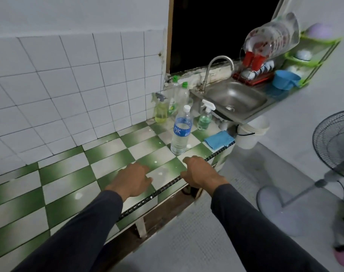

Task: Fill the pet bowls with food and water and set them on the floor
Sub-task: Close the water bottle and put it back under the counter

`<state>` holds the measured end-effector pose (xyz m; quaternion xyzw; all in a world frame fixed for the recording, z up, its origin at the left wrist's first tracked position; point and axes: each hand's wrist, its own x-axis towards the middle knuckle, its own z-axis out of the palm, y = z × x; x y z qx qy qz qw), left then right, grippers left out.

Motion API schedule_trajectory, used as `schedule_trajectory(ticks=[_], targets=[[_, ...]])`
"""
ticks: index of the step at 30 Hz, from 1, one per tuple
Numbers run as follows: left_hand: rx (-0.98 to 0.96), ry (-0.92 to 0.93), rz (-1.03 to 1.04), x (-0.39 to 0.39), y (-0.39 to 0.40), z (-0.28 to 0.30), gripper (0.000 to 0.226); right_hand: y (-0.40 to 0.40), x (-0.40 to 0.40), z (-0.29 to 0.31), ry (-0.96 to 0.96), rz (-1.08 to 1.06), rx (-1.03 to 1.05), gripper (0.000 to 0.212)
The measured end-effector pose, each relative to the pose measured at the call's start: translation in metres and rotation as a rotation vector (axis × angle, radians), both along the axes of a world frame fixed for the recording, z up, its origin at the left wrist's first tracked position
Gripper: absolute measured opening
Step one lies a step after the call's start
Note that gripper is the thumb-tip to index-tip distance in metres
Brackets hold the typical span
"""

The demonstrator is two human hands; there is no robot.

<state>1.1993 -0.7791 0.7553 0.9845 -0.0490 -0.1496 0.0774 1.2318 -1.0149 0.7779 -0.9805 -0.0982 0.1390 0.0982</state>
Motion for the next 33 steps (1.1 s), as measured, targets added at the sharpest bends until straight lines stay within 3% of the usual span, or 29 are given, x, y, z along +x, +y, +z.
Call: schedule_trajectory(ticks=[11,19,28,33], targets=[[-0.22,-0.096,0.011,0.111,-0.037,-0.027,0.08,-0.038,0.099,-0.002,-0.066,-0.12,0.183,0.057],[-0.382,-0.072,0.009,0.188,-0.055,-0.052,0.101,-0.042,0.17,-0.007,-0.058,-0.214,0.329,0.079],[-0.621,0.03,0.105,0.239,-0.07,-0.088,0.128,-0.035,0.225,-0.025,0.035,-0.343,0.776,0.123],[-0.81,0.077,0.202,0.258,-0.077,-0.111,0.132,-0.034,0.253,-0.046,0.053,-0.305,0.854,0.128]])
